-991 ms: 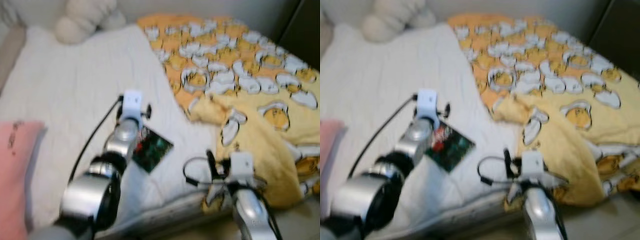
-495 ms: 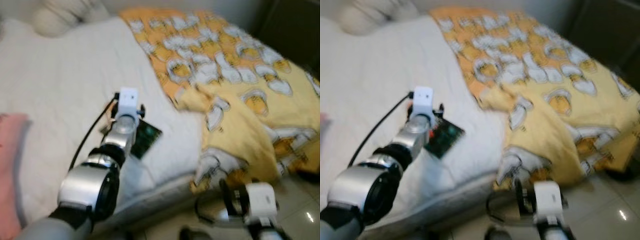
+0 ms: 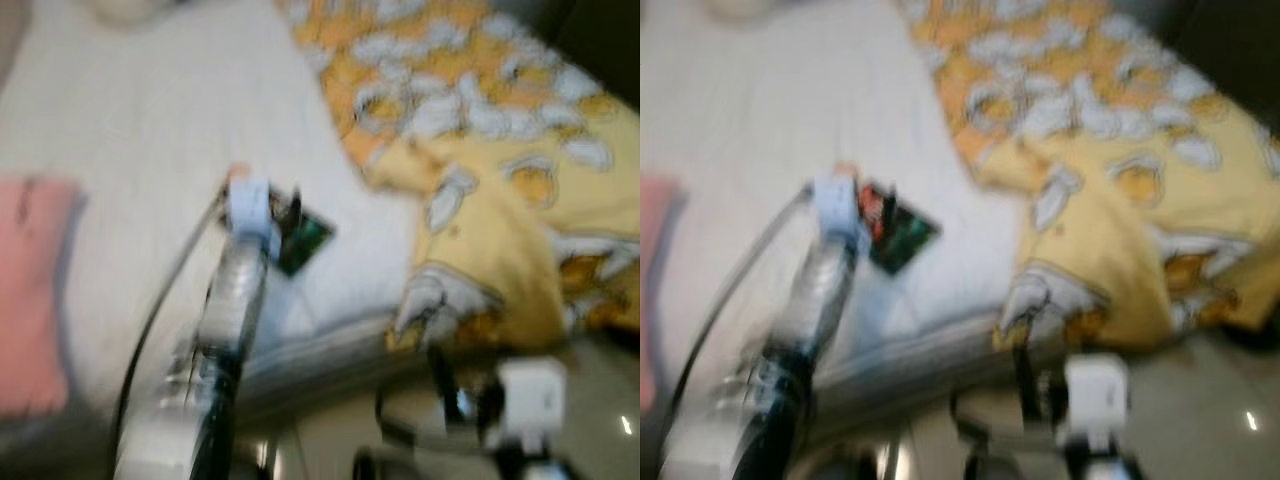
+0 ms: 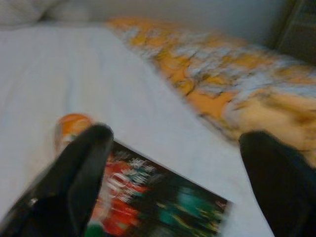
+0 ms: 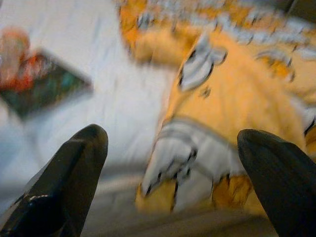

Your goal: Clean up the room

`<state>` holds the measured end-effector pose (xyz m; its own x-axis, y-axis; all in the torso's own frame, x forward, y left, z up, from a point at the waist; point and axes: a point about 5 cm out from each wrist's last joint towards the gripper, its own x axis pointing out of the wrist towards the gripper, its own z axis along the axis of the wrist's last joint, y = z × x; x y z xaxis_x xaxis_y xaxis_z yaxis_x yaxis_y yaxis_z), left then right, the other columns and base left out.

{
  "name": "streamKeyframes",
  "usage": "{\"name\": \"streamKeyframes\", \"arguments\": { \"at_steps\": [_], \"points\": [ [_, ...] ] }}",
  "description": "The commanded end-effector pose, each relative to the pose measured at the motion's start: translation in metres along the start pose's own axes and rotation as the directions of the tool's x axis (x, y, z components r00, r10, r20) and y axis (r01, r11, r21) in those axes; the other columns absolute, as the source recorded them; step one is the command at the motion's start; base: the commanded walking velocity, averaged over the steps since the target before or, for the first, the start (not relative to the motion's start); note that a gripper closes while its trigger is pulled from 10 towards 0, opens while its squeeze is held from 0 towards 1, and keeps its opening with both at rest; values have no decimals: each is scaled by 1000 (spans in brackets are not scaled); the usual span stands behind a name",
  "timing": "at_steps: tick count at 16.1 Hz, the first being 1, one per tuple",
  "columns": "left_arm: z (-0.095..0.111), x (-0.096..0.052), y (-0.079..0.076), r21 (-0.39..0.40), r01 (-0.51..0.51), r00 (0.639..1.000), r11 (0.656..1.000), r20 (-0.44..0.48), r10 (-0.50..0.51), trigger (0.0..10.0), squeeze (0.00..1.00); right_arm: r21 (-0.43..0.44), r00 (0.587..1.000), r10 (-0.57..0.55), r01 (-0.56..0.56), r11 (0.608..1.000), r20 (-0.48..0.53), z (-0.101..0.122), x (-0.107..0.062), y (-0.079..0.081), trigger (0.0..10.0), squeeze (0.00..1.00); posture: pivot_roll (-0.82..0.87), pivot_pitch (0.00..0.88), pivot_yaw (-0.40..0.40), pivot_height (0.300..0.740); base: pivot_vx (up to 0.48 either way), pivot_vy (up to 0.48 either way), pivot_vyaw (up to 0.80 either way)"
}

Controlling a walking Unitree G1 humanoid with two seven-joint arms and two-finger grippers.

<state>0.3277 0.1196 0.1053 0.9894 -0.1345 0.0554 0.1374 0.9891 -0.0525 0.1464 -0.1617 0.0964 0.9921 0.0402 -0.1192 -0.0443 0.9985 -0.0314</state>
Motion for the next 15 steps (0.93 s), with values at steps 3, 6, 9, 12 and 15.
{"name": "streamKeyframes", "arguments": {
  "at_steps": [3,6,9,12,15],
  "points": [
    [18,-55,-2,13,21,999,1000,41,-22,10000,0,23,999,9,-10,1000,34,4,23,-16,10000,0,15,0,-24,740,0,0,0],
    [-5,-68,28,40,-115,993,993,-16,116,10000,0,68,999,-48,47,997,9,-5,64,-38,10000,0,113,0,-73,740,0,-150,171],
    [6,-42,28,74,-83,995,994,-51,87,10000,0,80,1000,-19,20,997,-10,-11,85,-26,10000,0,125,0,-76,740,276,-387,496],
    [1,-45,17,47,23,995,999,-96,-18,10000,0,75,1000,1,0,997,-16,-18,82,-19,10000,0,98,0,-51,740,295,-374,469],
    [-4,-52,3,28,80,992,996,-102,-77,10000,0,49,1000,-24,24,999,-12,-25,80,-22,10000,0,83,0,-35,740,99,-125,154]
  ]
}}
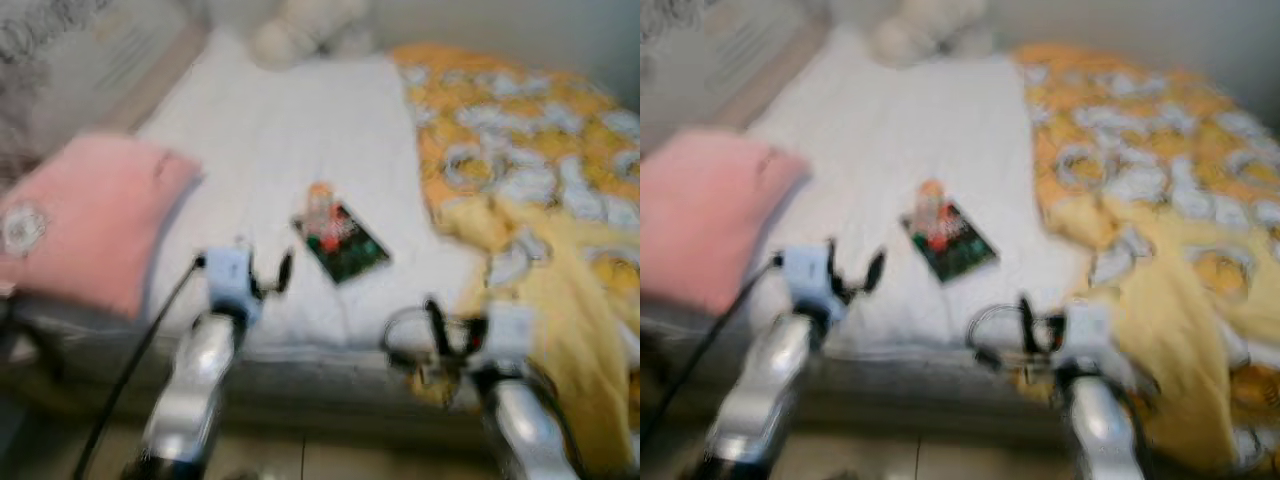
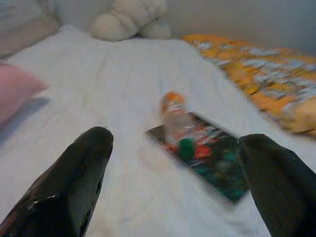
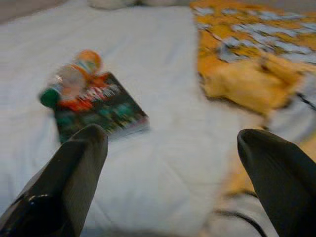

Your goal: Clean up the room

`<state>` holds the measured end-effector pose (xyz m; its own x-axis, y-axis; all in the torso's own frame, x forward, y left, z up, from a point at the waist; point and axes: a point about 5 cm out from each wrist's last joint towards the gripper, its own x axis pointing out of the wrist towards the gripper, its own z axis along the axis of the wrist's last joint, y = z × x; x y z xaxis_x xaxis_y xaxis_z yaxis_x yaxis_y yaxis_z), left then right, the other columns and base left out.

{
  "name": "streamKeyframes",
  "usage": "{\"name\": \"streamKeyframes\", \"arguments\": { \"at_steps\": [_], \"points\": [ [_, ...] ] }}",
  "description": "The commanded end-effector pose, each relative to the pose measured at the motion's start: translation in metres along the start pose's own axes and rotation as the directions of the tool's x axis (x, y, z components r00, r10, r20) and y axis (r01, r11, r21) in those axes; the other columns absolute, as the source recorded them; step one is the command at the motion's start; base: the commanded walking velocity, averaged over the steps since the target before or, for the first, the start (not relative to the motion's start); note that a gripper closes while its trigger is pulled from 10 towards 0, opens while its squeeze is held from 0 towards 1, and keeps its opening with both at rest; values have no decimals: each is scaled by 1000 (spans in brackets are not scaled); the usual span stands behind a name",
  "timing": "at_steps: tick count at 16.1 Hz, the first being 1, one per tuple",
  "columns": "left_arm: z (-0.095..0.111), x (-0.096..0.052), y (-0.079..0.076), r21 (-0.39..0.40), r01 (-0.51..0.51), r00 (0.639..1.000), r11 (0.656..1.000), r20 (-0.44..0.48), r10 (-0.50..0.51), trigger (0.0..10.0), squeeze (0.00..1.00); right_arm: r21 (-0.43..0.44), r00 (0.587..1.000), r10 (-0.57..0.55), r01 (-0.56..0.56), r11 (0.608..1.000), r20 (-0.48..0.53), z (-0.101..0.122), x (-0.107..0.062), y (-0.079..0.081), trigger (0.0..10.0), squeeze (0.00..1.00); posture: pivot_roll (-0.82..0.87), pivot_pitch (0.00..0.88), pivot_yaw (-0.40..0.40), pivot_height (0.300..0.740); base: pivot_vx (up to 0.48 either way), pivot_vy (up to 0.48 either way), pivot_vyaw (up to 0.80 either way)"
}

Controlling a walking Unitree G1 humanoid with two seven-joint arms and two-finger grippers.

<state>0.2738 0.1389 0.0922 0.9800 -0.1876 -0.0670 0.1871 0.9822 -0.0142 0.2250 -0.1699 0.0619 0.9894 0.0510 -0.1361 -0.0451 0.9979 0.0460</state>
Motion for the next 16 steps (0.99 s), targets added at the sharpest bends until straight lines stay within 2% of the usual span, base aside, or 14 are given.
{"name": "streamKeyframes", "arguments": {
  "at_steps": [1,3,6,9,11,13,15,16],
  "points": [
    [11,2,-14,-39,81,995,996,58,-79,10000,0,-35,999,-35,35,999,17,3,-1,-9,10000,0,76,0,-29,740,0,0,0],
    [17,6,-18,-25,148,986,989,87,-145,10000,0,-52,999,-22,25,998,48,6,1,-4,10000,0,71,0,-23,740,444,0,0],
    [21,20,-19,-9,177,980,984,91,-176,10000,0,-52,998,-17,20,998,55,5,6,-2,10000,0,55,0,-16,740,480,0,0],
    [19,26,-20,-9,187,979,982,84,-185,10000,0,-59,998,-19,23,998,58,4,6,-3,10000,0,40,0,-11,740,480,0,0],
    [17,30,-18,-6,169,983,986,71,-168,10000,0,-62,998,-18,22,998,57,2,5,-3,10000,0,35,0,-11,740,480,0,0],
    [16,41,-4,-11,100,993,995,69,-99,10000,0,-74,999,-9,12,997,47,0,2,-3,10000,0,21,0,-16,740,480,0,0],
    [18,45,-1,13,90,993,996,70,-90,10000,0,-80,999,-6,10,997,41,-1,0,-4,10000,0,17,0,-19,740,461,0,0],
    [21,53,7,29,57,996,998,72,-59,10000,0,-89,1000,-5,8,996,31,-1,-4,-7,10000,0,-1,0,-36,740,465,0,0]
  ]
}}
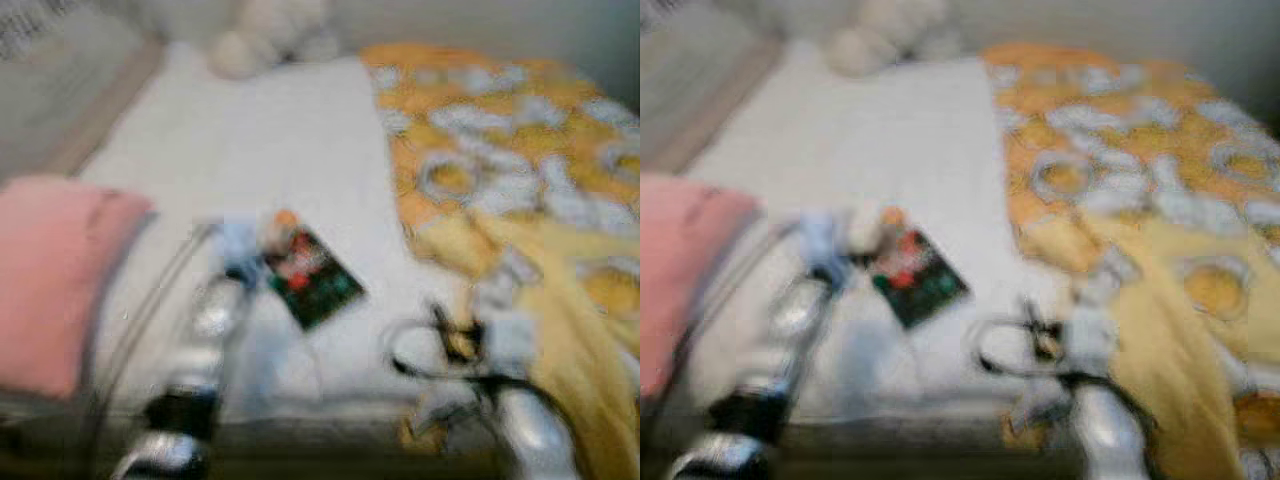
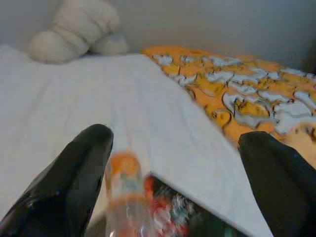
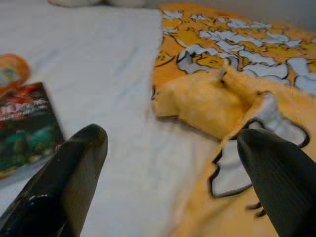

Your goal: Clean up the room

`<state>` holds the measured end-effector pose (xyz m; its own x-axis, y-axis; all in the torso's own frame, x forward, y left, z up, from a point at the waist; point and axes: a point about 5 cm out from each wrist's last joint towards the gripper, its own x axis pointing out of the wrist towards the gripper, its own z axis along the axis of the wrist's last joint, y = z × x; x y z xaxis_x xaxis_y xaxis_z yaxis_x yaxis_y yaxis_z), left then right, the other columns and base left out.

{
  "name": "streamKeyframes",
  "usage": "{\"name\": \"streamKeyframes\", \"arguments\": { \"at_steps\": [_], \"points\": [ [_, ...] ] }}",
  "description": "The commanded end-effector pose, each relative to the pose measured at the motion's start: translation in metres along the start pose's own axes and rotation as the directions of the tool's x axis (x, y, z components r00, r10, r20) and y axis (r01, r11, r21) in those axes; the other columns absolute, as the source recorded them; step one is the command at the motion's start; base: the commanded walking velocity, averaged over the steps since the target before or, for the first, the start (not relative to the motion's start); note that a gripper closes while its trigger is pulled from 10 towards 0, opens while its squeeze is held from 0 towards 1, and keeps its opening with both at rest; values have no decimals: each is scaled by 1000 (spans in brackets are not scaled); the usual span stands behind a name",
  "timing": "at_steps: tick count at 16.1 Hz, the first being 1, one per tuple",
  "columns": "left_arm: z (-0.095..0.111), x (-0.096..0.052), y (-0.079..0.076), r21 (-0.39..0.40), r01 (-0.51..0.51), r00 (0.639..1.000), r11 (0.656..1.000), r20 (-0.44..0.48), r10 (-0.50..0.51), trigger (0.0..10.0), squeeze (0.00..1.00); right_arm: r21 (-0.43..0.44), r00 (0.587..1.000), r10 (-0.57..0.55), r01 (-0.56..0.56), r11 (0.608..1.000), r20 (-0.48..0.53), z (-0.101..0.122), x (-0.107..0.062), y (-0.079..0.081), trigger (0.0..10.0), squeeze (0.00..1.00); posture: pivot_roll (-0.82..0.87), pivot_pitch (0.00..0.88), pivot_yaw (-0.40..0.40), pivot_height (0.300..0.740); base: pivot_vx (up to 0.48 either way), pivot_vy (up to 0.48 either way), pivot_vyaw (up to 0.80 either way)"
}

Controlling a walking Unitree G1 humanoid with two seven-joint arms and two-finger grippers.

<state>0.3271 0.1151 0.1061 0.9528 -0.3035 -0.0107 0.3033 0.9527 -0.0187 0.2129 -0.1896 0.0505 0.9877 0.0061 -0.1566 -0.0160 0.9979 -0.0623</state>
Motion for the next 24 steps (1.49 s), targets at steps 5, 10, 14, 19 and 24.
{"name": "streamKeyframes", "arguments": {
  "at_steps": [5,10,14,19,24],
  "points": [
    [-20,30,18,70,-93,961,993,-253,108,10000,0,-18,997,69,-69,997,-18,8,-26,8,10000,0,-102,0,-88,740,143,0,0],
    [-5,52,-7,123,-60,960,991,-266,91,10000,0,1,992,83,-83,997,-95,1,-69,22,10000,0,-169,102,-42,740,0,0,0],
    [-16,50,-14,178,-86,933,980,-332,142,10000,0,-3,980,75,-77,997,-185,-1,-105,22,10000,0,-212,203,-34,740,0,0,0],
    [-28,45,-19,107,-102,921,989,-366,134,10000,0,2,972,59,-60,998,-229,3,-125,25,10000,0,-220,254,-31,740,0,0,0],
    [-59,26,-21,154,-76,845,985,-514,146,7608,0,3,969,69,-70,998,-237,0,-113,27,10000,0,-204,227,-32,740,0,0,0]
  ]
}}
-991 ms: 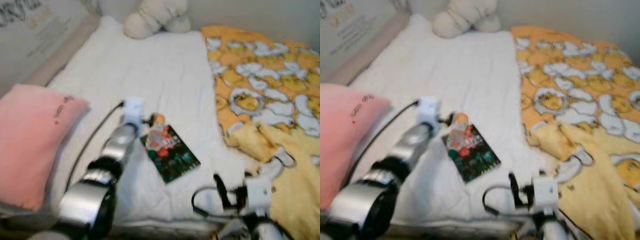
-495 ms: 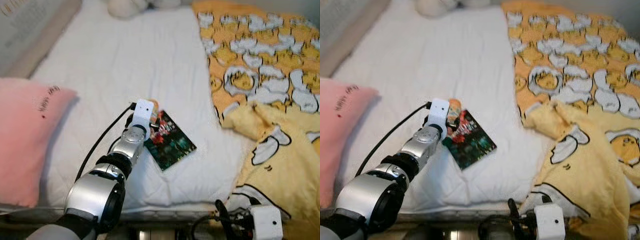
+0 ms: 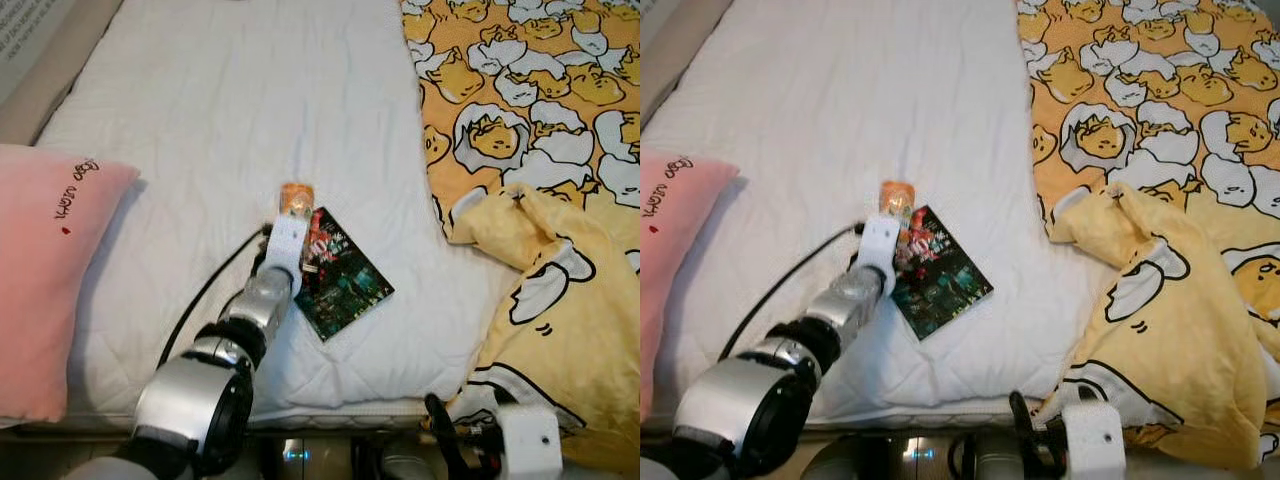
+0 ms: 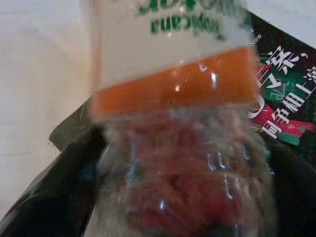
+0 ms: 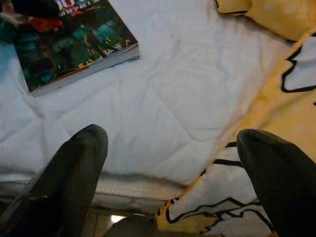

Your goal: Clean up the room

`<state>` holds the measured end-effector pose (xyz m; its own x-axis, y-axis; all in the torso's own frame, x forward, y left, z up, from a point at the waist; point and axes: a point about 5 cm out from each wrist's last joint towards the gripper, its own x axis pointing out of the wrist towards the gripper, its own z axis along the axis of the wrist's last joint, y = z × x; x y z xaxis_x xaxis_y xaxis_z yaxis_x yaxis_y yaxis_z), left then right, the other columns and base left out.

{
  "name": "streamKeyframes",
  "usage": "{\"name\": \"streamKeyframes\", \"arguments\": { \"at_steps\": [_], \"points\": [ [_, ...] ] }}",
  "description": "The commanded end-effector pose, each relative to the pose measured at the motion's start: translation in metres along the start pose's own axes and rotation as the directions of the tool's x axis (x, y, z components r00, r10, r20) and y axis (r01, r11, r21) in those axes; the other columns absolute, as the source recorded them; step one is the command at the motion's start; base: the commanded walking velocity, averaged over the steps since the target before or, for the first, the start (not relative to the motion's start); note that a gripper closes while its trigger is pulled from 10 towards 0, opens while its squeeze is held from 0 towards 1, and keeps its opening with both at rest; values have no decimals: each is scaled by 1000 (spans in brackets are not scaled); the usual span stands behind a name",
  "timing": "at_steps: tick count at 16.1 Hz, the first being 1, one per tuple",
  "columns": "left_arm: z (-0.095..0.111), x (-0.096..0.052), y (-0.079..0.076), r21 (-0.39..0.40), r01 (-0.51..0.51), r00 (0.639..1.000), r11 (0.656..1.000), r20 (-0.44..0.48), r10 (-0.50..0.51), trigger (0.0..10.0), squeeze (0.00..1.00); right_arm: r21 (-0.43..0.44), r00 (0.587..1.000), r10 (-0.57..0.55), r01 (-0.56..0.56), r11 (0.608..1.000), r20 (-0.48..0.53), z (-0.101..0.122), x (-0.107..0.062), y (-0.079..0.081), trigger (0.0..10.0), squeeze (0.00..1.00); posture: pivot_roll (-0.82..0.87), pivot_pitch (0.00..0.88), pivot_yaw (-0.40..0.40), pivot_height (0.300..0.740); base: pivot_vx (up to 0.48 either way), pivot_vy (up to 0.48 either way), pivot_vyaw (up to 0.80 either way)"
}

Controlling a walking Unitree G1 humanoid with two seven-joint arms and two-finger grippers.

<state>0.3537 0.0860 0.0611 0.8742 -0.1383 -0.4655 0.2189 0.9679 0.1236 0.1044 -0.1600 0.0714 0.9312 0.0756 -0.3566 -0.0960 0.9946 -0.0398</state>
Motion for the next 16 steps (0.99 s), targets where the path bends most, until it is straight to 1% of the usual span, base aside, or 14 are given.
{"name": "streamKeyframes", "arguments": {
  "at_steps": [1,4,5,7,8,9,10,11,12,13,14,15,16],
  "points": [
    [-11,-1,-2,5,8,999,1000,-45,-8,0,0,-4,999,-16,16,1000,-32,-5,2,-4,10000,0,-200,215,-31,740,0,0,0],
    [0,0,1,21,22,1000,1000,3,-22,0,0,4,1000,-25,25,1000,-16,-4,17,-7,10000,0,-184,165,-23,740,0,0,0],
    [3,0,1,7,42,999,999,31,-43,0,0,15,999,-38,38,999,2,-2,26,-10,10000,0,-165,118,-20,740,0,0,0],
    [11,0,7,-48,54,993,997,105,-49,0,0,24,998,-46,45,999,33,2,47,-14,10000,0,-139,62,-15,740,0,0,0],
    [17,-1,11,-42,51,989,998,143,-45,0,0,18,998,-39,39,999,54,5,59,-15,10000,0,-118,25,-12,740,0,0,0],
    [21,-2,12,-32,59,983,998,178,-52,0,0,14,997,-36,36,999,69,8,66,-16,10000,0,-107,2,-10,740,0,0,0],
    [26,-2,14,-24,70,975,997,214,-63,0,0,11,996,-34,33,999,83,10,79,-17,10000,0,-83,0,-12,740,0,0,0],
    [33,-6,21,-5,82,950,997,303,-76,0,0,27,994,-37,34,999,107,14,95,-17,10000,0,-34,0,-14,740,0,0,0],
    [35,-10,27,-9,88,932,996,353,-80,0,0,39,992,-43,39,998,118,16,104,-17,10000,0,-4,0,-13,740,0,0,0],
    [35,-12,29,-14,95,926,995,369,-83,0,0,42,991,-47,42,998,123,17,107,-17,10000,0,-4,0,-13,740,0,0,0],
    [31,-17,35,-22,93,914,995,398,-76,0,0,53,990,-55,49,997,131,18,114,-17,10000,0,22,0,-15,740,0,0,0],
    [23,-25,38,-25,102,898,994,433,-81,1451,0,65,986,-70,61,996,153,22,119,-18,10000,0,34,0,-15,740,0,0,0],
    [5,-47,39,-81,129,866,988,494,-73,10000,0,93,972,-117,99,991,204,30,122,-23,10000,0,46,0,-26,740,0,0,0]
  ]
}}
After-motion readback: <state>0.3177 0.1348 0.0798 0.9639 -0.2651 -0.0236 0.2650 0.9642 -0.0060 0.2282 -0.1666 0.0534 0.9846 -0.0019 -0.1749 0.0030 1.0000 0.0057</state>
